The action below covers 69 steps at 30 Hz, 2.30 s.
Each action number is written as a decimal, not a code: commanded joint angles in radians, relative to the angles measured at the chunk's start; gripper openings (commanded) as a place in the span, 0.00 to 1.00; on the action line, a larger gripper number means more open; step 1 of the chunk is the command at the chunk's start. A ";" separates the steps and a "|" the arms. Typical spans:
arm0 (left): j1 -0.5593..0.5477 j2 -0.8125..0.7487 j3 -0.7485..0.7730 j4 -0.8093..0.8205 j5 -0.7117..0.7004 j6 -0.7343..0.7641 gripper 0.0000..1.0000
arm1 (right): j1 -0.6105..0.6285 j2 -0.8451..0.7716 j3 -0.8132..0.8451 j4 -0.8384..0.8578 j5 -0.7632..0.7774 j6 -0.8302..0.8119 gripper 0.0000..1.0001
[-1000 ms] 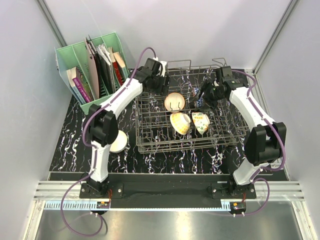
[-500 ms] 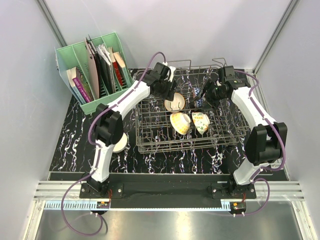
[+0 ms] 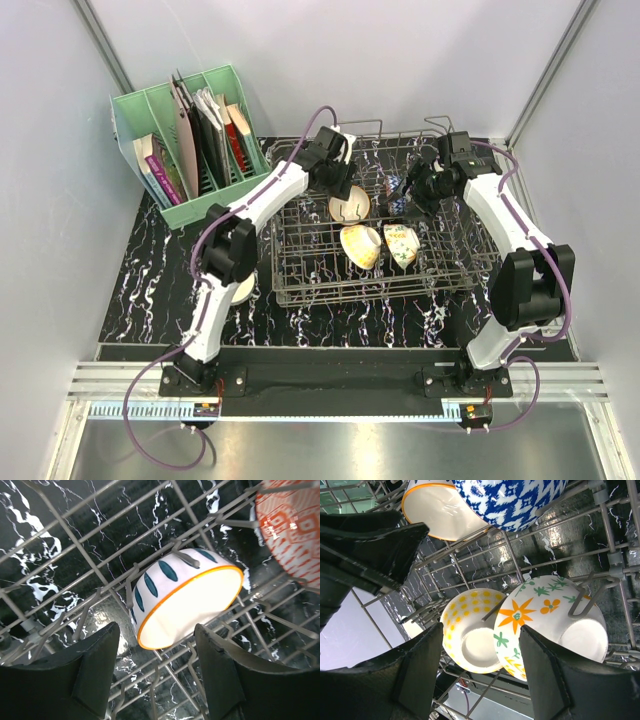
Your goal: Unload the bowls from the dish rack
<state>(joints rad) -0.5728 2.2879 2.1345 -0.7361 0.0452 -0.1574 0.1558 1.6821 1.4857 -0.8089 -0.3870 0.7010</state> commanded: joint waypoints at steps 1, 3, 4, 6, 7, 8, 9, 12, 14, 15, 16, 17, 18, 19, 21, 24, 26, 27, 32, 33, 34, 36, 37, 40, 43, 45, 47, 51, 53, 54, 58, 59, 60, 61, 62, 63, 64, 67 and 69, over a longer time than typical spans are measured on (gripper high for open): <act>0.002 0.036 0.050 0.024 -0.015 0.006 0.64 | -0.006 0.004 0.019 0.013 -0.027 -0.001 0.70; 0.007 0.045 0.057 0.024 -0.010 0.004 0.62 | -0.007 0.005 0.021 0.013 -0.030 0.002 0.70; 0.008 0.053 0.059 0.024 -0.007 0.004 0.61 | -0.006 0.007 0.021 0.011 -0.030 0.003 0.70; 0.011 0.059 0.073 0.026 -0.001 -0.001 0.59 | -0.006 0.005 0.016 0.011 -0.030 0.003 0.70; 0.014 0.070 0.076 0.027 0.001 -0.002 0.57 | -0.006 0.005 0.016 0.011 -0.030 0.003 0.70; 0.016 0.073 0.079 0.027 0.005 -0.002 0.57 | -0.007 0.005 0.015 0.011 -0.030 0.003 0.70; 0.017 0.077 0.084 0.029 0.007 -0.004 0.56 | -0.007 0.007 0.015 0.011 -0.032 0.005 0.70; 0.024 0.087 0.084 0.030 0.005 -0.008 0.56 | -0.006 0.013 0.019 0.010 -0.035 0.003 0.71; 0.025 0.090 0.088 0.030 0.004 -0.010 0.54 | -0.006 0.018 0.024 0.010 -0.038 0.003 0.70; 0.025 0.093 0.087 0.030 0.004 -0.010 0.54 | -0.006 0.021 0.028 0.010 -0.038 0.003 0.70; 0.027 0.093 0.088 0.032 0.004 -0.011 0.53 | -0.006 0.025 0.031 0.008 -0.039 0.003 0.70; 0.025 0.091 0.087 0.032 0.007 -0.011 0.52 | -0.006 0.028 0.034 0.008 -0.039 0.003 0.70; 0.027 0.093 0.085 0.032 0.007 -0.011 0.52 | -0.007 0.036 0.039 0.010 -0.042 0.002 0.70; 0.027 0.096 0.084 0.033 0.007 -0.013 0.52 | -0.007 0.039 0.042 0.008 -0.046 0.005 0.70; 0.027 0.104 0.084 0.033 0.007 -0.013 0.47 | -0.005 0.047 0.048 0.008 -0.049 0.005 0.70; 0.028 0.107 0.084 0.033 0.010 -0.019 0.35 | -0.006 0.053 0.053 0.007 -0.050 0.003 0.70; 0.028 0.107 0.082 0.035 0.015 -0.021 0.26 | -0.007 0.053 0.054 0.005 -0.053 0.003 0.70; 0.028 0.105 0.079 0.035 0.015 -0.021 0.17 | -0.006 0.057 0.053 0.007 -0.058 0.003 0.70; 0.030 0.096 0.071 0.038 0.030 -0.022 0.00 | -0.006 0.064 0.053 0.007 -0.056 0.006 0.70; 0.030 0.093 0.070 0.038 0.036 -0.028 0.00 | -0.007 0.062 0.051 0.005 -0.055 0.006 0.70; 0.031 0.085 0.068 0.040 0.042 -0.028 0.00 | -0.006 0.064 0.051 0.007 -0.053 0.005 0.70; 0.031 0.078 0.067 0.041 0.053 -0.033 0.00 | -0.006 0.065 0.048 0.007 -0.049 0.006 0.70; 0.030 0.062 0.068 0.041 0.056 -0.036 0.00 | -0.006 0.065 0.047 0.007 -0.047 0.005 0.70; 0.030 0.035 0.064 0.058 0.079 -0.041 0.00 | -0.006 0.070 0.045 0.007 -0.046 0.008 0.70; 0.031 -0.007 0.047 0.084 0.100 -0.050 0.00 | -0.006 0.070 0.044 0.007 -0.038 0.006 0.70; 0.028 -0.043 -0.014 0.148 0.111 -0.059 0.00 | -0.007 0.073 0.041 0.007 -0.033 0.006 0.70; 0.030 -0.112 -0.092 0.232 0.116 -0.065 0.00 | -0.007 0.074 0.038 0.007 -0.029 0.006 0.70; 0.027 -0.163 -0.102 0.231 0.143 -0.086 0.00 | -0.006 0.079 0.035 0.008 -0.018 0.006 0.70; 0.027 -0.183 -0.133 0.244 0.163 -0.094 0.00 | -0.006 0.087 0.036 0.008 -0.018 0.006 0.70; 0.024 -0.203 -0.145 0.253 0.166 -0.099 0.00 | -0.006 0.088 0.038 0.008 -0.018 0.008 0.70; 0.025 -0.246 -0.211 0.322 0.191 -0.105 0.00 | -0.006 0.097 0.038 0.010 -0.016 0.009 0.70; 0.025 -0.252 -0.214 0.329 0.196 -0.103 0.00 | -0.006 0.100 0.038 0.010 -0.012 0.009 0.70; 0.024 -0.257 -0.211 0.333 0.196 -0.099 0.00 | -0.006 0.102 0.036 0.010 -0.012 0.011 0.70; 0.024 -0.260 -0.200 0.333 0.197 -0.097 0.00 | -0.007 0.105 0.036 0.011 -0.010 0.008 0.70; 0.024 -0.260 -0.194 0.333 0.200 -0.094 0.00 | -0.006 0.111 0.036 0.013 -0.001 0.003 0.70; 0.024 -0.260 -0.191 0.333 0.202 -0.091 0.00 | -0.006 0.113 0.036 0.013 0.007 0.005 0.70; 0.025 -0.260 -0.185 0.333 0.203 -0.090 0.00 | -0.006 0.111 0.036 0.013 0.010 0.005 0.70; 0.024 -0.262 -0.176 0.334 0.203 -0.090 0.00 | -0.006 0.116 0.038 0.020 0.016 0.003 0.71; 0.024 -0.255 -0.165 0.334 0.212 -0.090 0.00 | -0.006 0.123 0.038 0.025 0.022 0.008 0.71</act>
<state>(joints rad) -0.5468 2.2185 1.8797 -0.5613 0.0662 -0.1951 0.1547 1.7981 1.4990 -0.8078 -0.3943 0.7048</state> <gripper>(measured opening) 0.105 0.706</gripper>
